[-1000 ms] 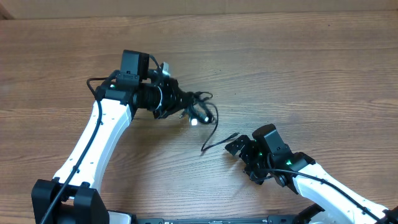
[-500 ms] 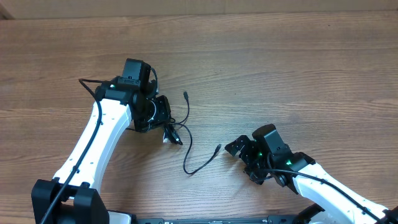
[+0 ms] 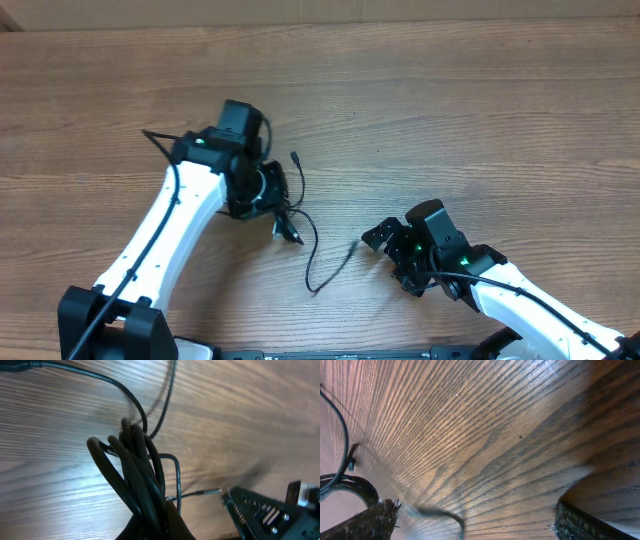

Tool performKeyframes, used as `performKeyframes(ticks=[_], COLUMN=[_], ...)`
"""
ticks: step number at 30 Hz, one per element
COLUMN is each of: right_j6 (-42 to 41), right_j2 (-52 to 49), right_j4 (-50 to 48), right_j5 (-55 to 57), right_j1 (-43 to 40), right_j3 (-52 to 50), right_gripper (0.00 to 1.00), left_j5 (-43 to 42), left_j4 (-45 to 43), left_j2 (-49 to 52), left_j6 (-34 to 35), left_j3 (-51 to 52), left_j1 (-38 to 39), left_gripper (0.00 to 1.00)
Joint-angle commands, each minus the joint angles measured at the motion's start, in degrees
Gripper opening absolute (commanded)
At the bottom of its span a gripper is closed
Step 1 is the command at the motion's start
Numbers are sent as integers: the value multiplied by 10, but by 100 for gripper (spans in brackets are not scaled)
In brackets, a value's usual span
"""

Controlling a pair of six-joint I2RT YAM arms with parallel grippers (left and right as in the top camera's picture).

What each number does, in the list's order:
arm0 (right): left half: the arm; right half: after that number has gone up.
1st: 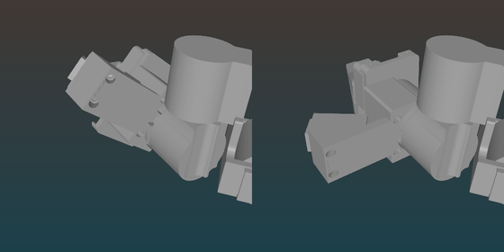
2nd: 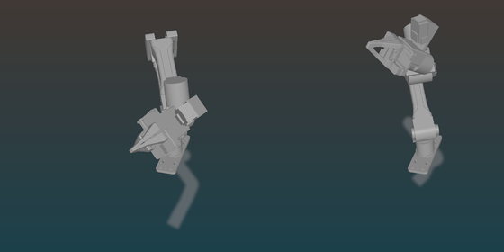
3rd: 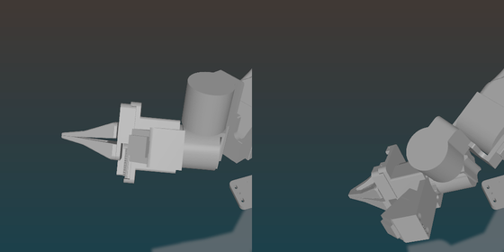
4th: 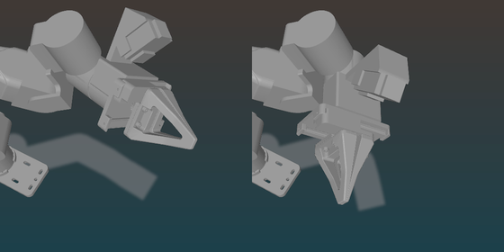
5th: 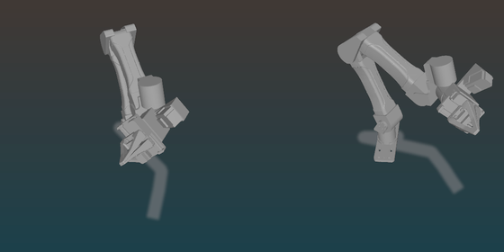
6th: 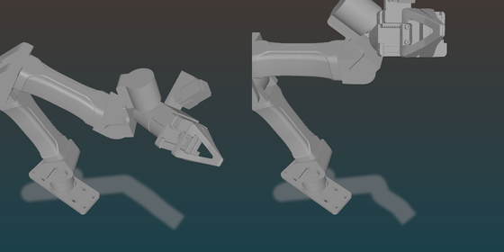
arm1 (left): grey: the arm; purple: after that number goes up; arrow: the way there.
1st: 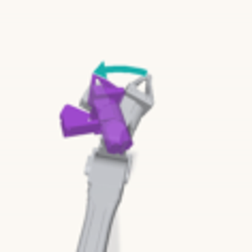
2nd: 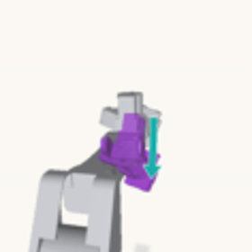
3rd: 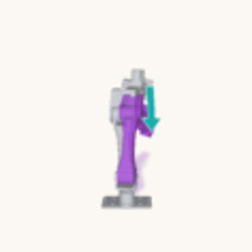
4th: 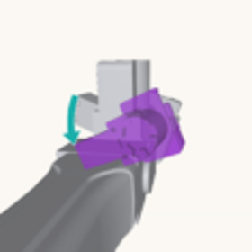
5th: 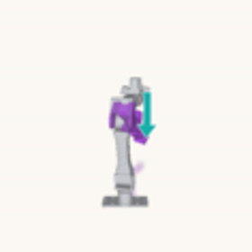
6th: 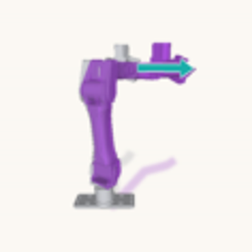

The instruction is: Untangle cables

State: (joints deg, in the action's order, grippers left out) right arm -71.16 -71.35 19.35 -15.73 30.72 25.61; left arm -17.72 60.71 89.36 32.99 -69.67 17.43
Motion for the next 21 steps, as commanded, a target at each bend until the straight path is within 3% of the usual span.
performKeyframes(ticks=[1, 12, 21], right_j6=[7, 7, 7], right_j2=[-13, -13, -13], right_j4=[5, 5, 4], right_j5=[32, 32, 12], right_j1=[-6, -6, -6], right_j3=[-15, -15, -15], right_gripper=[100, 100, 100], left_j5=[0, 21, 44], left_j4=[5, -26, -30], left_j2=[-17, -17, -17], left_j6=[-19, -25, -113], left_j3=[-5, -5, -5], left_j1=[36, 109, 113], left_gripper=[4, 4, 4])
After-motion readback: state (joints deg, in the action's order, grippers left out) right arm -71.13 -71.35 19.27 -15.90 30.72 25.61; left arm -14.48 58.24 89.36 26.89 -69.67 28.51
